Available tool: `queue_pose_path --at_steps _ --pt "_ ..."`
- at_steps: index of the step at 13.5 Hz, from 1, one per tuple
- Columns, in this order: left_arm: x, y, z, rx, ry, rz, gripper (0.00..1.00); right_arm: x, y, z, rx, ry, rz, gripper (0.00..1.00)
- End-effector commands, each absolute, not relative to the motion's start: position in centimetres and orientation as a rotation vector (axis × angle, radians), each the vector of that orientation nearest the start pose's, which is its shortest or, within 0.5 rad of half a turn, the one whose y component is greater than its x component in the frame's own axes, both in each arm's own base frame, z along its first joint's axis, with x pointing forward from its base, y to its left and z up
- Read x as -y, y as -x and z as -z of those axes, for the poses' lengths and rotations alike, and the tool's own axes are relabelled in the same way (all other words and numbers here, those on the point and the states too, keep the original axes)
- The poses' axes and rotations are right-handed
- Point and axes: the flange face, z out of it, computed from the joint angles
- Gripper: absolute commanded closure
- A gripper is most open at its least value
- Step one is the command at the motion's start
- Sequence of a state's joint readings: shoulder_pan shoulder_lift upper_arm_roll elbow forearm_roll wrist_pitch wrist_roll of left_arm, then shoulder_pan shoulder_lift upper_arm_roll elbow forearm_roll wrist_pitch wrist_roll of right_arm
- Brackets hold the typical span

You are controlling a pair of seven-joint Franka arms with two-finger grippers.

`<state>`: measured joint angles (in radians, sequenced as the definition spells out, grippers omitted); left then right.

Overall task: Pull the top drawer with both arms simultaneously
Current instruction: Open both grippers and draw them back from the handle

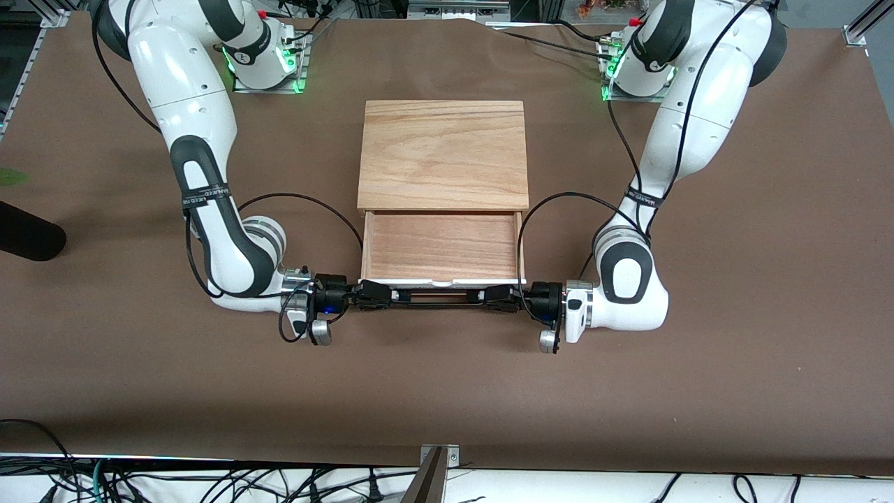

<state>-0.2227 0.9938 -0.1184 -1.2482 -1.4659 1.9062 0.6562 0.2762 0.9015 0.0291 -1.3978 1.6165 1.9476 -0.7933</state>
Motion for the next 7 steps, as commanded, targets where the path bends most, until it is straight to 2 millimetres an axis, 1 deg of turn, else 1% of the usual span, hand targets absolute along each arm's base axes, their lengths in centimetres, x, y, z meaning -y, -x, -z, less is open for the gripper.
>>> queue_pose_path --at_steps 1,2,3,4,5,6,7 --pt "29.2 -70.0 -19.7 0.105 -1.772 0.058 0.89 -26.9 -69.6 -19.5 -0.004 1.755 0.105 0.95" --pt "29.2 -69.9 -19.5 0.104 -1.772 0.060 0.89 -26.9 -69.6 -19.5 -0.003 1.755 0.106 0.91" --pt "29.2 -69.9 -19.4 0.105 -1.772 0.060 0.89 -26.9 -69.6 -19.5 -0.003 1.755 0.106 0.78" --pt "29.2 -69.8 -19.4 0.106 -1.774 0.061 0.88 -27.0 -69.8 -19.9 0.002 1.753 0.110 0.43" --pt "29.2 -69.8 -19.3 0.104 -1.773 0.062 0.86 -27.1 -70.0 -20.3 0.018 1.751 0.122 0.00" --pt "29.2 -69.8 -19.3 0.104 -1.773 0.062 0.83 -27.1 -70.1 -20.6 0.024 1.749 0.126 0.00" --pt "29.2 -69.8 -19.3 0.104 -1.773 0.062 0.77 -27.2 -70.3 -21.0 0.031 1.745 0.130 0.00"
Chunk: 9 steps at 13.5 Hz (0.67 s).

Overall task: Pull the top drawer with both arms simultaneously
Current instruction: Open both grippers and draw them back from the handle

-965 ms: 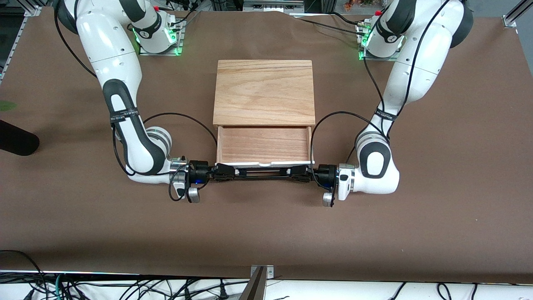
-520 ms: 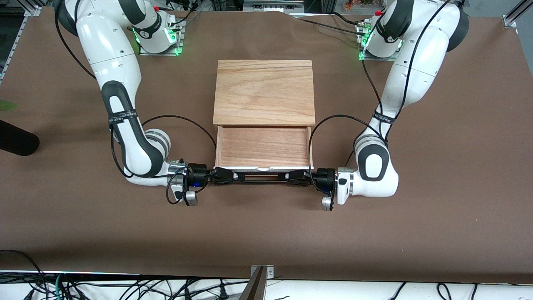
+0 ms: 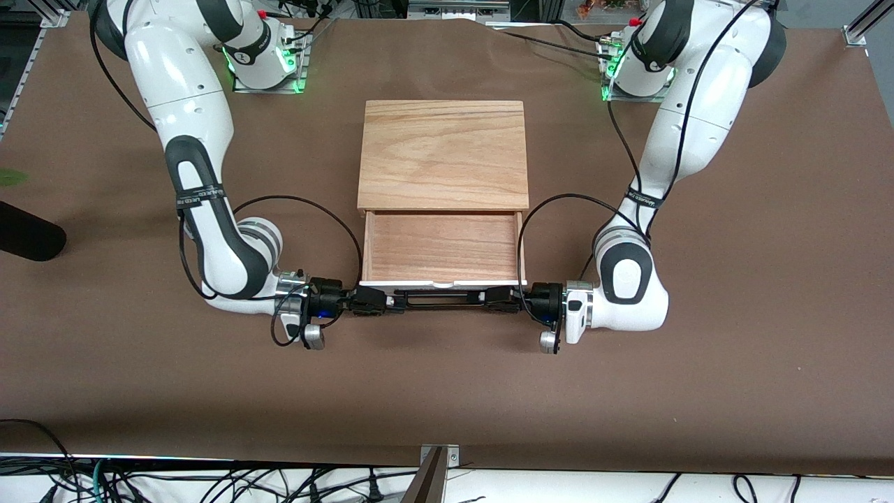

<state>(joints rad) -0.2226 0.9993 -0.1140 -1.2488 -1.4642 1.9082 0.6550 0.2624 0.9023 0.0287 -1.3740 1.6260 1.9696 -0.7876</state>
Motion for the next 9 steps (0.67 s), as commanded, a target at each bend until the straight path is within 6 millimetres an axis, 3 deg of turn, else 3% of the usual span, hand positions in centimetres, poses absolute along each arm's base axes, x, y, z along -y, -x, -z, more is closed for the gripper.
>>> queue_pose_path --at_steps 1,2,3,4,7,9 --pt "29.2 -69.8 -19.3 0.103 -1.773 0.063 0.60 -27.2 -70.3 -21.1 0.033 1.743 0.131 0.00" --pt "29.2 -69.8 -19.3 0.103 -1.773 0.063 0.52 -27.1 -70.3 -21.2 0.036 1.743 0.133 0.00" --pt "29.3 -69.8 -19.3 0.105 -1.774 0.064 0.34 -27.1 -70.3 -21.2 0.036 1.744 0.131 0.00" --pt "29.3 -69.7 -19.2 0.109 -1.774 0.062 0.04 -27.1 -70.3 -21.3 0.038 1.745 0.132 0.00" --pt "29.3 -69.7 -19.2 0.109 -1.774 0.063 0.00 -27.0 -70.3 -21.6 0.091 1.790 0.123 0.00" --pt "29.3 -69.7 -19.3 0.106 -1.775 0.065 0.00 -25.9 -71.2 -22.9 0.173 1.857 0.145 0.00"
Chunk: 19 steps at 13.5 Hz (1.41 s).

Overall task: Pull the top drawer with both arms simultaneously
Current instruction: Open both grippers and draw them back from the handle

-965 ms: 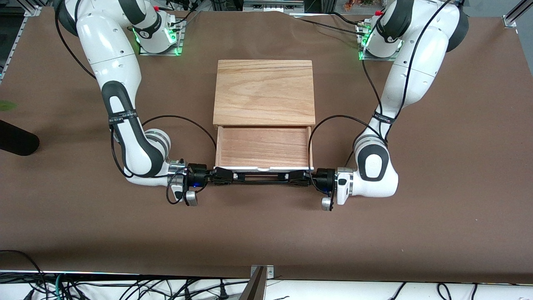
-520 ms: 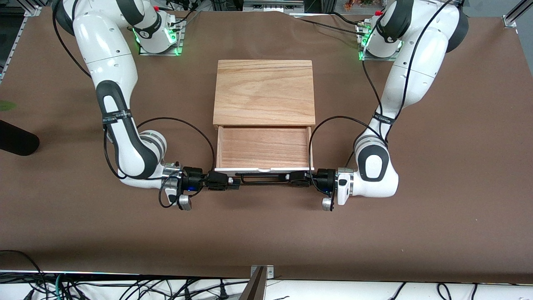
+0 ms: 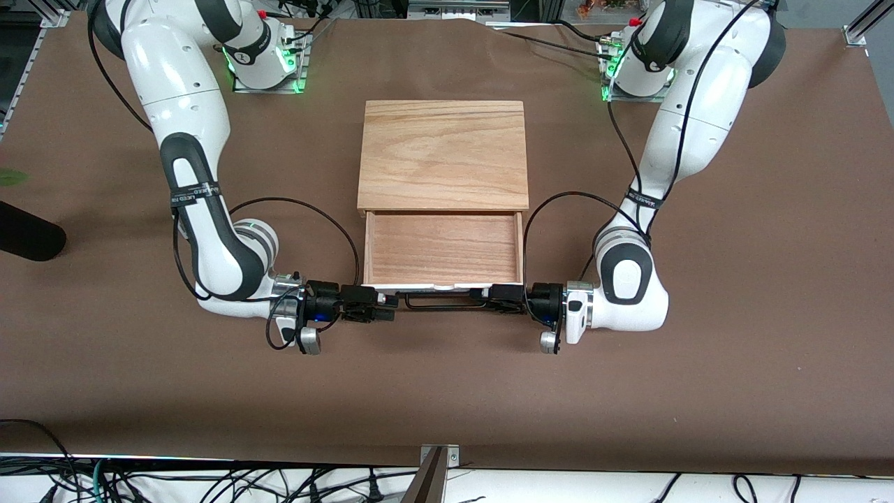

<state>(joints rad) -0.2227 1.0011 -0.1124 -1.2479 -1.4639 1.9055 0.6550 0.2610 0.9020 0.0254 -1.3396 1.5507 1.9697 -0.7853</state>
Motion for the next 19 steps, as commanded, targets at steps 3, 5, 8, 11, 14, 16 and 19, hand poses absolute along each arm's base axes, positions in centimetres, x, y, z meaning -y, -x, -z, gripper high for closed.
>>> queue_pose_path --at_steps 3,5,8,11,14,16,19 --pt "29.2 -69.9 -20.0 0.106 -1.773 0.058 0.00 -24.8 -72.0 -24.5 0.309 1.964 0.161 0.00" --pt "28.4 -70.3 -20.8 0.133 -1.794 0.049 0.00 -22.5 -72.3 -25.5 0.428 2.091 0.157 0.00" --pt "24.3 -71.6 -22.9 0.205 -1.858 0.029 0.00 -19.6 -72.8 -29.8 0.607 2.247 0.179 0.00" --pt "20.3 -71.9 -25.7 0.288 -1.889 0.061 0.00 -14.8 -72.3 -35.1 0.821 2.438 0.113 0.00" --pt "14.9 -72.1 -28.7 0.393 -2.016 0.085 0.00 -10.9 -71.7 -41.0 0.945 2.697 0.073 0.00" --pt "13.0 -71.7 -32.8 0.560 -2.211 0.088 0.00 -9.4 -69.6 -42.6 0.890 2.759 -0.130 0.00" --pt "10.0 -71.4 -37.3 0.677 -2.379 0.068 0.00 -6.3 -66.7 -48.3 0.781 2.859 -0.266 0.00"
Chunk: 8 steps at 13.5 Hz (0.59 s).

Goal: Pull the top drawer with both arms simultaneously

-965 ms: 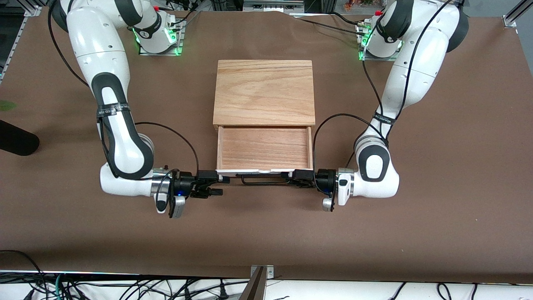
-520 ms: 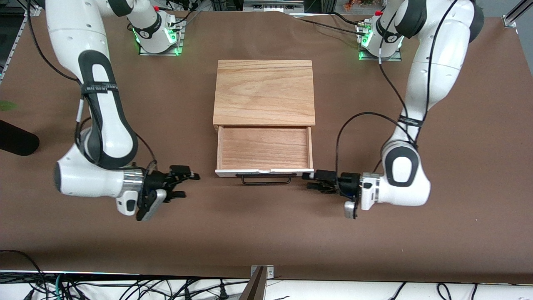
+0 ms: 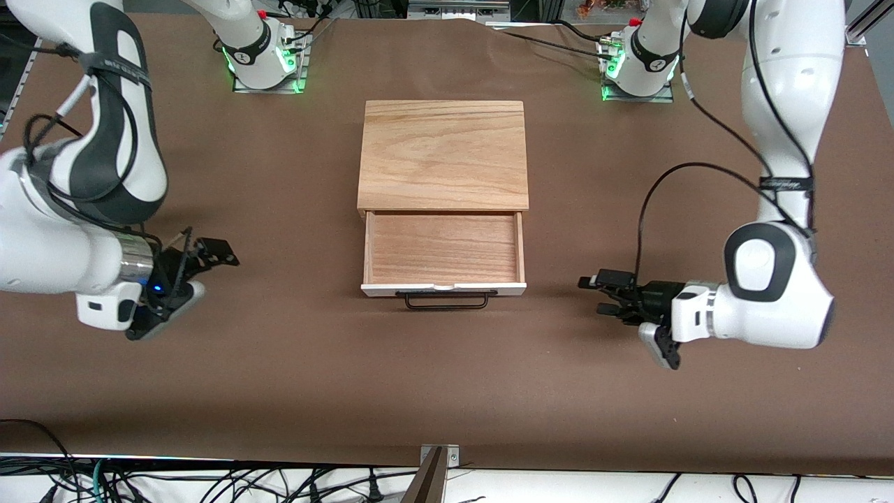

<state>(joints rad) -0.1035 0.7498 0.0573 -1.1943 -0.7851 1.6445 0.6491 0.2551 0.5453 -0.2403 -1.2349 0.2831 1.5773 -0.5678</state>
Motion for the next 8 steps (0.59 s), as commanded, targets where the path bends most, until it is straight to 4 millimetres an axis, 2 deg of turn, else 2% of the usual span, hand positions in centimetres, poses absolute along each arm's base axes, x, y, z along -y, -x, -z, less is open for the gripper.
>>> queue_pose_path --at_steps 1,2,4,5,6,7,8 --pt "9.3 -71.2 -39.0 0.737 -2.452 0.065 0.00 -5.2 -65.8 -49.8 0.767 2.871 -0.302 0.00" --pt "8.6 -70.8 -41.0 0.811 -2.513 0.054 0.00 -4.2 -65.5 -50.4 0.774 2.921 -0.337 0.00" --pt "7.7 -70.4 -43.8 0.922 -2.576 0.026 0.00 -3.4 -64.4 -54.2 0.808 3.025 -0.308 0.00" --pt "7.3 -70.1 -45.1 0.937 -2.600 0.012 0.00 -3.1 -64.1 -54.9 0.795 3.038 -0.305 0.00" --pt "6.7 -70.0 -46.1 0.946 -2.625 -0.003 0.00 -2.8 -63.7 -54.9 0.777 3.046 -0.344 0.00" --pt "5.7 -69.7 -48.0 0.948 -2.653 -0.035 0.00 -2.9 -63.4 -55.2 0.758 3.058 -0.361 0.00" --pt "5.1 -69.5 -49.1 0.968 -2.688 -0.042 0.00 -2.5 -62.4 -56.0 0.715 3.085 -0.349 0.00"
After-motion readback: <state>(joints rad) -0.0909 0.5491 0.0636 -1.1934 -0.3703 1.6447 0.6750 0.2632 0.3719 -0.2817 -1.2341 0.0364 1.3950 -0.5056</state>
